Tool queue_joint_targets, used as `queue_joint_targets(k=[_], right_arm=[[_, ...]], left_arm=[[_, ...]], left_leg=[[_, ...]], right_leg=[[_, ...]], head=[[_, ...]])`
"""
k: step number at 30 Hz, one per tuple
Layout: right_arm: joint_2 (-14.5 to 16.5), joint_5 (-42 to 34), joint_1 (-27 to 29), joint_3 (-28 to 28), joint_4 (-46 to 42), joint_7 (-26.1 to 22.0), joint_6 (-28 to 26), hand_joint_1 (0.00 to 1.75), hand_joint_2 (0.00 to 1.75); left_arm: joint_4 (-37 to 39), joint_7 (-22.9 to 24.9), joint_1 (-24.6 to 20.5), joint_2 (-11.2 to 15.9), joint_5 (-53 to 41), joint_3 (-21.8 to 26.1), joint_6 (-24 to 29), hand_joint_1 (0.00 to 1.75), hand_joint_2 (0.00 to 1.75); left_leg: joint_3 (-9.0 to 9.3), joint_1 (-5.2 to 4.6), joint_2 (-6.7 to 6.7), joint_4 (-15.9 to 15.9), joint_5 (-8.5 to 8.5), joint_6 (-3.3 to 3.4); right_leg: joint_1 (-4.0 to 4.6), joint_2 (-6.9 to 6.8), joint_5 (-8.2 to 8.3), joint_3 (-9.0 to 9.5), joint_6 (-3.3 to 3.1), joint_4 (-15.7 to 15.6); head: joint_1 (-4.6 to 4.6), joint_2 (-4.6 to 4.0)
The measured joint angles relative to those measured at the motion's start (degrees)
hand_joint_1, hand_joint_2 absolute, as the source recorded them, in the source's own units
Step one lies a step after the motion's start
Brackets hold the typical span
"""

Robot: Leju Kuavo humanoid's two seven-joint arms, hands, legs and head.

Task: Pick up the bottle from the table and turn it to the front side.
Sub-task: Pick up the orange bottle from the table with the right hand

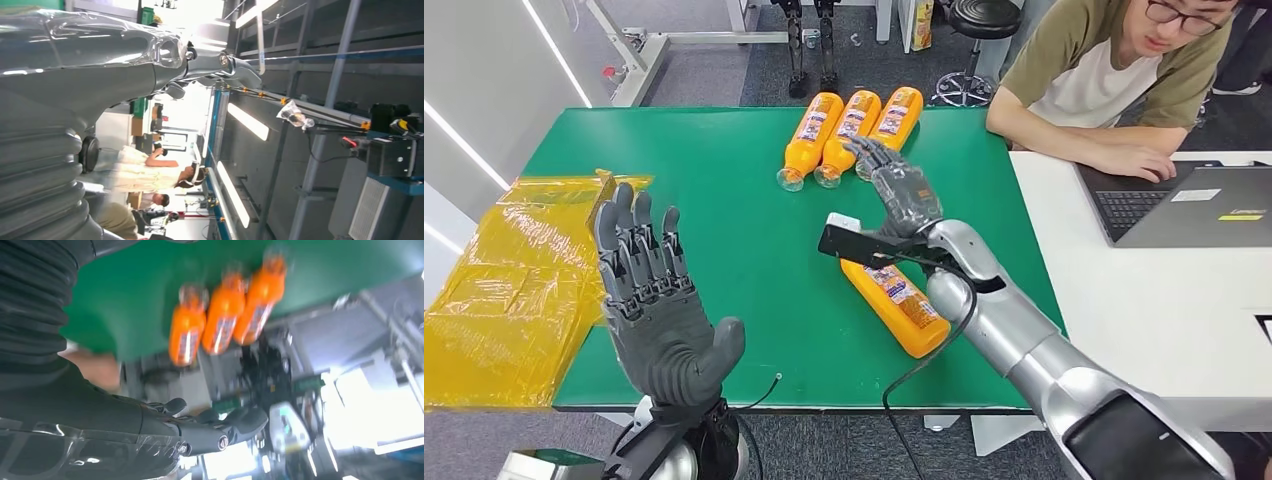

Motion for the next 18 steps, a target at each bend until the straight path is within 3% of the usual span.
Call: queue_joint_targets(k=[4,9,13,18], right_arm=[[0.0,-2.2,3.3,0.0,-1.2,0.3,3.1,0.00,1.75],[-0.9,-3.7,4.8,0.0,-1.8,5.5,13.1,0.00,1.75],[-3.4,-3.9,4.8,0.2,-1.9,9.6,19.2,0.00,1.75],[-7.1,0.2,3.0,1.5,-1.0,16.8,22.6,0.00,1.75]], left_arm=[[0.0,-0.1,0.0,0.0,0.5,0.0,-0.1,0.00,1.75],[0.0,0.1,0.0,0.3,0.8,0.0,-0.9,0.00,1.75],[0.0,0.7,-0.3,0.4,1.2,0.0,-1.2,0.00,1.75],[0.0,1.7,-0.8,0.3,1.4,0.0,-1.4,0.00,1.75]], left_leg=[[-0.04,0.00,0.02,0.0,-0.01,-0.01],[-0.05,0.00,0.07,0.0,-0.01,-0.02],[-0.06,0.00,0.06,0.0,-0.01,-0.01],[-0.09,-0.04,0.06,0.0,0.00,0.00]], right_leg=[[0.00,0.04,0.00,-0.06,0.00,0.0],[0.00,0.06,0.00,-0.10,0.00,0.0],[-0.01,0.05,0.01,-0.09,0.00,0.0],[-0.05,0.06,0.03,-0.09,0.03,0.0]], head=[[-0.01,0.00],[-0.01,0.00],[0.00,0.00],[-0.01,0.00]])
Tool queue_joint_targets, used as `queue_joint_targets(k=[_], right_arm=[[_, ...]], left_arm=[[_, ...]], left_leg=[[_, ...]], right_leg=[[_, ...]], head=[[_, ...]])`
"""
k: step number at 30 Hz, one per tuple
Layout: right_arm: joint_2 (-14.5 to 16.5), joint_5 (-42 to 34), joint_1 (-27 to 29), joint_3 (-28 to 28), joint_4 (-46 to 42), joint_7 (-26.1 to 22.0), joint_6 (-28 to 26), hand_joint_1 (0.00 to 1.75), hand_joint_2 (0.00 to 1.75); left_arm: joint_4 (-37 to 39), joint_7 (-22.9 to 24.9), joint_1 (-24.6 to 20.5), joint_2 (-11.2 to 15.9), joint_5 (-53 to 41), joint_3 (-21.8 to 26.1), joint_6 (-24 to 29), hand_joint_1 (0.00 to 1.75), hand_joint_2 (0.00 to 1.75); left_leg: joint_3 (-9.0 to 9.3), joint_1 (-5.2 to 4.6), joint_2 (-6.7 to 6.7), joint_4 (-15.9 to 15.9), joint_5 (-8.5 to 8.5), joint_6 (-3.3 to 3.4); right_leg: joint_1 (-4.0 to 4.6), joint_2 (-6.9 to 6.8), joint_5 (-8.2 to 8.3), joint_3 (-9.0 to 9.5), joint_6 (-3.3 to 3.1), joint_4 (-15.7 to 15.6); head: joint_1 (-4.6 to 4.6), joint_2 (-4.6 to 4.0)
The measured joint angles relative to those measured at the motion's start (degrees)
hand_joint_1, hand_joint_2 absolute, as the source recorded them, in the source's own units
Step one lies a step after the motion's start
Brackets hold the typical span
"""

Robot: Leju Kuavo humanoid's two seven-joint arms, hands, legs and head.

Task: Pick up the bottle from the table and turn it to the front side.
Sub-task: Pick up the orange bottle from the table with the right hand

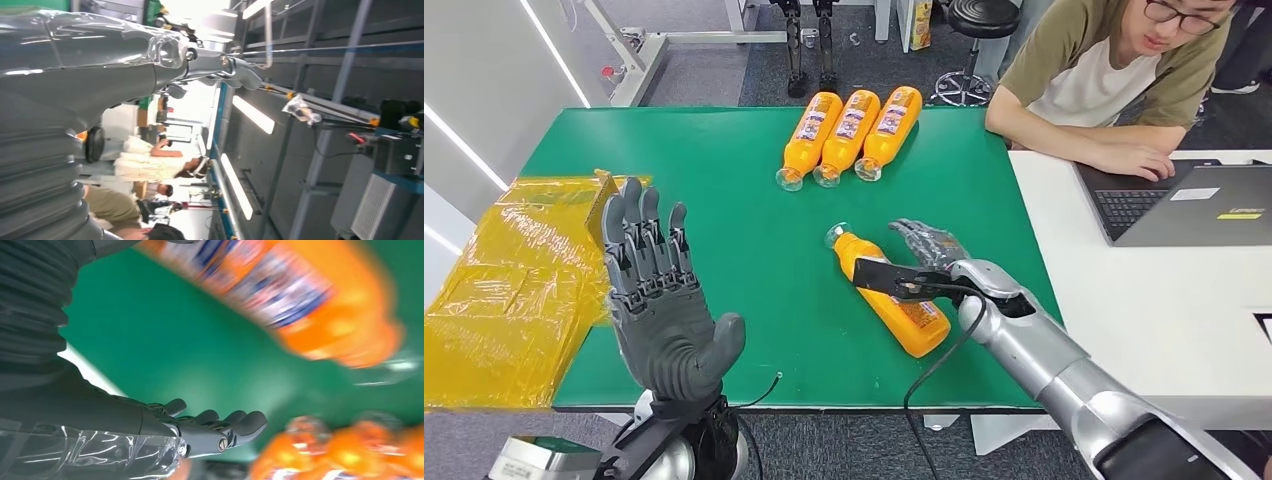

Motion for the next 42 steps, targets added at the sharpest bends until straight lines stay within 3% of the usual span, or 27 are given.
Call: queue_joint_targets(k=[8,16,25,28,31,33,42], right_arm=[[-2.0,3.7,-4.1,2.7,3.4,4.2,0.5,0.00,1.75],[-2.1,3.6,-4.9,4.1,6.1,3.7,0.4,0.00,1.75],[-1.4,4.0,-4.9,4.6,7.9,2.5,-3.4,0.00,1.75],[-1.0,4.7,-4.7,4.5,7.8,0.9,-8.6,0.00,1.75],[-0.1,2.9,-3.8,3.0,6.8,-3.3,-16.7,0.00,1.75],[0.8,0.6,-2.9,1.7,6.0,-6.5,-18.4,0.00,1.75],[1.5,-6.0,5.1,-1.1,1.4,-10.0,-11.2,0.00,1.75]], left_arm=[[0.0,0.8,0.0,-0.4,-0.4,0.0,0.4,0.00,1.75],[0.0,0.8,0.0,-0.5,-0.7,0.0,0.7,0.00,1.75],[0.0,0.8,0.5,-0.5,-0.8,0.0,1.3,0.00,1.75],[0.0,0.8,0.7,-0.5,-0.9,0.0,1.5,0.00,1.75],[-0.1,0.4,0.8,-0.5,-1.0,0.0,1.5,0.00,1.75],[-0.1,0.0,0.8,-0.5,-0.8,0.0,1.4,0.00,1.75],[0.0,-0.4,0.2,-0.5,0.5,0.0,-0.9,0.00,1.75]], left_leg=[[0.01,0.01,0.01,0.0,0.00,0.00],[-0.01,0.02,0.00,0.0,0.00,0.00],[-0.02,0.01,-0.01,0.0,0.00,0.00],[-0.02,0.02,-0.01,0.0,0.00,0.00],[0.00,0.02,0.02,0.0,0.00,-0.01],[0.02,0.03,0.02,0.0,-0.01,-0.01],[0.00,0.04,-0.03,0.0,-0.01,-0.01]], right_leg=[[0.03,0.01,0.00,-0.02,0.00,0.0],[0.03,-0.01,0.00,-0.01,0.00,0.0],[0.03,-0.01,0.00,-0.02,0.00,0.0],[0.03,-0.01,0.00,-0.02,0.00,0.0],[0.04,0.02,0.00,-0.02,0.00,0.0],[0.05,0.02,-0.01,-0.02,-0.01,0.0],[0.04,-0.03,-0.03,-0.02,-0.02,0.0]], head=[[0.00,0.00],[0.01,0.00],[0.01,0.00],[0.01,0.00],[0.00,0.00],[-0.01,0.00],[0.01,0.00]])
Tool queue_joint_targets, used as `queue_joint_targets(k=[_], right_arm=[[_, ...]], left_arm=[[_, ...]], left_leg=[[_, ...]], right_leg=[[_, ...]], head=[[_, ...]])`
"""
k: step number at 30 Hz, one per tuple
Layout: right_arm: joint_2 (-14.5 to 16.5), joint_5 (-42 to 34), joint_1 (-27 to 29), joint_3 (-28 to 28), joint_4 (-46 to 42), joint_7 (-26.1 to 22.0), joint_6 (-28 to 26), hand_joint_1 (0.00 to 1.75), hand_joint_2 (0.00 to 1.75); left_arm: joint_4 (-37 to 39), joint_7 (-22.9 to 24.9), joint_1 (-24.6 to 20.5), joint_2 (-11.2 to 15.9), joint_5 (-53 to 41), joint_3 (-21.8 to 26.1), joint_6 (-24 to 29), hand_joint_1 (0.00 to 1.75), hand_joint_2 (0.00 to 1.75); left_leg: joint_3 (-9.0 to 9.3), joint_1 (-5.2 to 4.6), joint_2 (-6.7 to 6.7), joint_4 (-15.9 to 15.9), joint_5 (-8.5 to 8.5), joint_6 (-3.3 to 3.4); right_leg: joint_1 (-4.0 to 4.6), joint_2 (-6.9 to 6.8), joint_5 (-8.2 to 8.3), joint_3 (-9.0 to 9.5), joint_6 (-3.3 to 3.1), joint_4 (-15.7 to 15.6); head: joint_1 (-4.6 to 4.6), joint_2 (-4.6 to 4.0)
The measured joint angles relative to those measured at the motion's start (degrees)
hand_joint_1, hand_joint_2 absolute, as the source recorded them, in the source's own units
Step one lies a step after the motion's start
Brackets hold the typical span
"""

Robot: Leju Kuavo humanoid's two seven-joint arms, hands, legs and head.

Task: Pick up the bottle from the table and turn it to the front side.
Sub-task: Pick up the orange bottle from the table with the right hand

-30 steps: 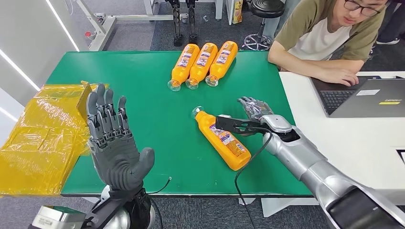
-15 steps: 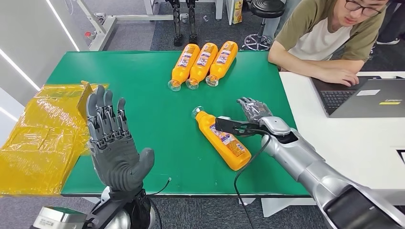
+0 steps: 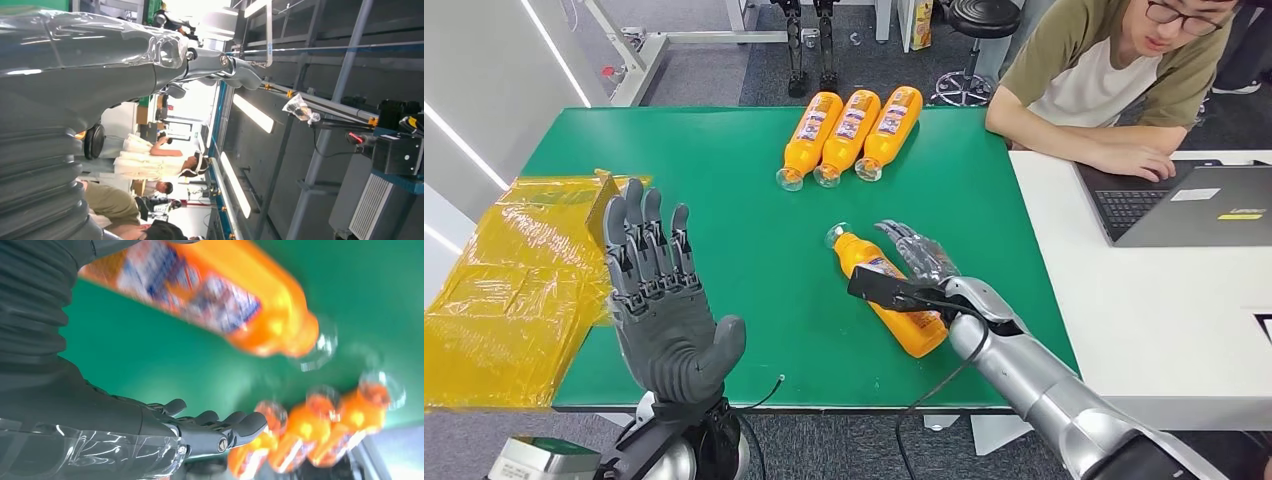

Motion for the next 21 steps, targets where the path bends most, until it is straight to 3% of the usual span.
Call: queue_joint_targets(k=[6,21], right_arm=[[-1.7,-2.1,2.1,-0.5,-1.1,0.1,3.9,0.00,1.75],[-2.3,1.0,-1.9,1.0,3.3,10.1,7.6,0.00,1.75]], left_arm=[[0.4,0.0,-1.1,0.0,1.0,0.0,-0.3,0.00,1.75],[0.6,1.0,-2.1,0.0,1.4,0.0,0.8,0.00,1.75]], left_leg=[[0.00,-0.04,0.03,0.0,0.00,0.01],[-0.01,-0.02,0.04,0.0,0.01,0.01]], right_leg=[[-0.02,0.03,0.02,0.00,0.01,0.0],[-0.01,0.02,0.02,0.01,0.01,0.0]], head=[[0.00,0.00],[0.00,0.00]])
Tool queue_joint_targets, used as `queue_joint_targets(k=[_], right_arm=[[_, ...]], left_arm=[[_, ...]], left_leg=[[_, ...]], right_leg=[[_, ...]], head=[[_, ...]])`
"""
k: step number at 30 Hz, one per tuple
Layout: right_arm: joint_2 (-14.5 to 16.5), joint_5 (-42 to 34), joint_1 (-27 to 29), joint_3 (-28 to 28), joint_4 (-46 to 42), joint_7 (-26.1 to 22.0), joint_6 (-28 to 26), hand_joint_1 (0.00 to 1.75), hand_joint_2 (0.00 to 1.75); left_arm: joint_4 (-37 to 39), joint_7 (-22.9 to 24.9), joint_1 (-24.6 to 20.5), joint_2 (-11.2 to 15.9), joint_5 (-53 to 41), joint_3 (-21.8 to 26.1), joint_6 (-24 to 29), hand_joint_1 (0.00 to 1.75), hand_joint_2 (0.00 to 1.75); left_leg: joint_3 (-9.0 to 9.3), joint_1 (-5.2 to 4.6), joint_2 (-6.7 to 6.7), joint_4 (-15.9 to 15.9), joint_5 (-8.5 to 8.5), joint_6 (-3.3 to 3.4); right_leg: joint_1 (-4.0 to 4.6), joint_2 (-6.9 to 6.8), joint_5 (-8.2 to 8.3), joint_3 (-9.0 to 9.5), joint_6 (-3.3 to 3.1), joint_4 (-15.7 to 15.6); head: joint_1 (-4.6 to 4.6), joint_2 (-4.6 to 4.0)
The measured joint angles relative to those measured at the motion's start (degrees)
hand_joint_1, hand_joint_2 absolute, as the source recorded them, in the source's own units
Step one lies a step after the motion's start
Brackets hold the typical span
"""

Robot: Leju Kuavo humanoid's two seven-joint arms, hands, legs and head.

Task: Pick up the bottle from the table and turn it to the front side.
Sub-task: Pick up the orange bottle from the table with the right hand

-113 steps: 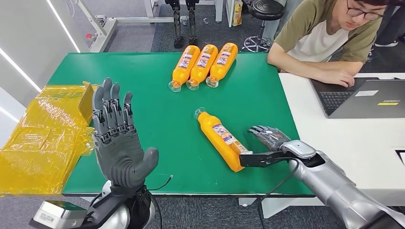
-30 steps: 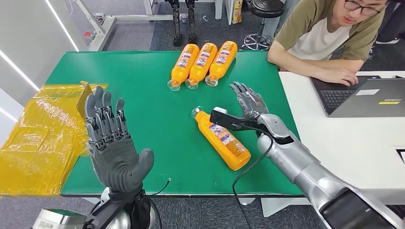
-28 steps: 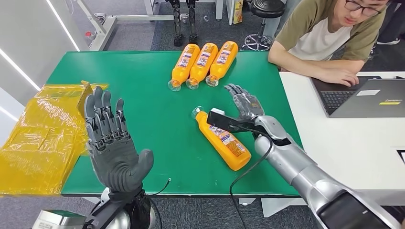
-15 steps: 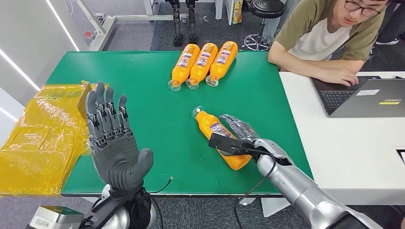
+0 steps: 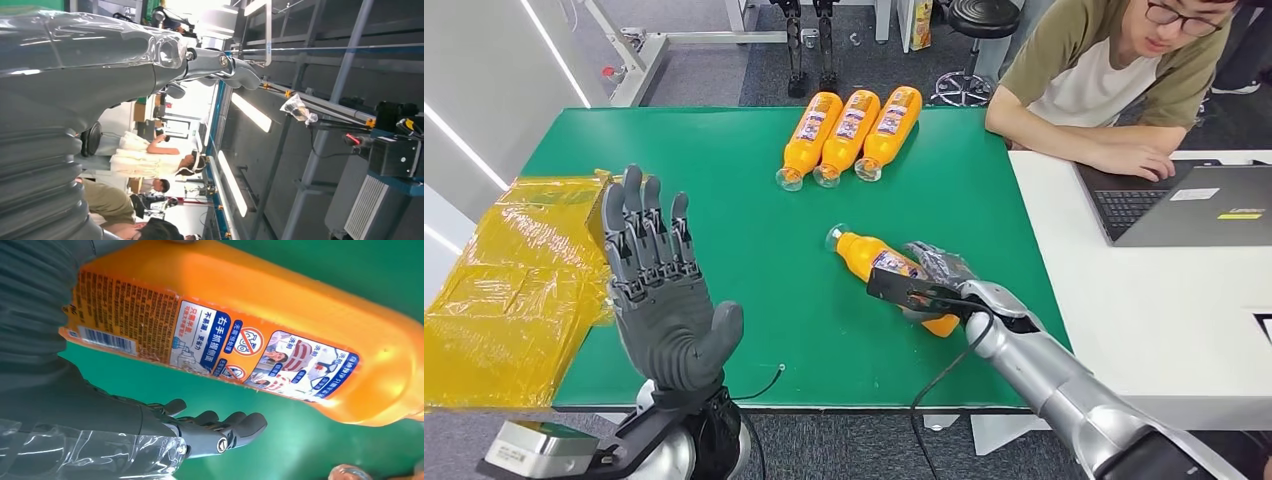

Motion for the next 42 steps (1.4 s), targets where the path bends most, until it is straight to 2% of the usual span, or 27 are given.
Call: queue_joint_targets(k=[1,4,5,6,29,30,33,34,42], right_arm=[[0.1,0.2,-0.4,0.2,0.4,0.3,0.1,0.17,1.75],[0.4,0.2,-1.3,0.6,1.9,0.6,0.8,1.47,1.75],[0.5,0.2,-1.6,0.7,2.3,0.5,1.1,1.73,1.75],[0.6,0.1,-1.8,0.9,2.7,0.3,1.2,1.75,1.75],[1.0,-2.9,-3.6,1.5,5.1,-0.6,2.6,1.72,1.75],[1.0,-3.0,-3.6,1.5,5.1,-0.7,2.8,1.63,1.75],[0.9,-3.5,-3.8,1.5,5.1,-0.8,3.2,0.38,1.75],[0.9,-3.7,-3.8,1.5,5.1,-0.8,3.3,0.04,1.75],[-0.6,-5.2,-3.9,3.1,5.1,-0.1,9.7,0.00,1.75]], left_arm=[[0.0,0.1,-0.1,0.0,0.0,0.0,0.1,0.00,1.75],[0.0,0.3,-0.3,0.0,-0.1,0.0,0.5,0.00,1.75],[0.0,0.3,-0.3,0.0,-0.1,0.0,0.6,0.00,1.75],[0.0,0.4,-0.3,0.0,-0.1,0.0,0.6,0.00,1.75],[0.0,0.8,-0.1,0.0,-0.7,0.0,1.4,0.00,1.75],[0.0,0.8,-0.1,0.0,-0.7,0.0,1.4,0.00,1.75],[-0.1,0.8,0.2,0.0,-0.7,0.0,1.4,0.00,1.75],[-0.2,0.8,0.3,0.0,-0.7,0.0,1.3,0.00,1.75],[-0.4,1.8,0.7,-0.6,-0.3,0.0,0.1,0.00,1.75]], left_leg=[[0.00,0.00,0.00,0.0,0.00,0.00],[0.00,0.00,-0.01,0.0,0.00,0.00],[-0.01,-0.01,-0.02,0.0,0.00,0.00],[-0.01,-0.01,-0.02,0.0,0.00,0.00],[0.01,0.00,-0.01,0.0,0.00,0.00],[0.01,0.00,-0.01,0.0,0.00,0.00],[0.02,0.00,0.00,0.0,0.00,0.00],[0.03,0.00,0.00,0.0,0.00,0.00],[0.03,0.00,-0.01,0.0,0.00,0.00]], right_leg=[[0.00,0.00,0.00,0.00,0.00,0.0],[-0.01,0.00,0.00,0.00,0.00,0.0],[-0.01,-0.01,0.00,0.00,0.00,0.0],[0.00,-0.01,0.00,0.00,0.00,0.0],[0.00,-0.01,0.00,0.00,0.00,0.0],[0.00,0.00,0.00,0.00,0.00,0.0],[0.00,0.00,0.00,0.00,0.00,0.0],[0.00,0.00,0.00,0.00,0.00,0.0],[0.00,0.00,0.00,0.01,0.00,0.0]], head=[[0.00,0.00],[0.00,0.00],[0.00,0.00],[-0.01,0.00],[-0.01,0.00],[0.00,0.00],[0.00,0.00],[0.00,0.00],[-0.01,0.00]])
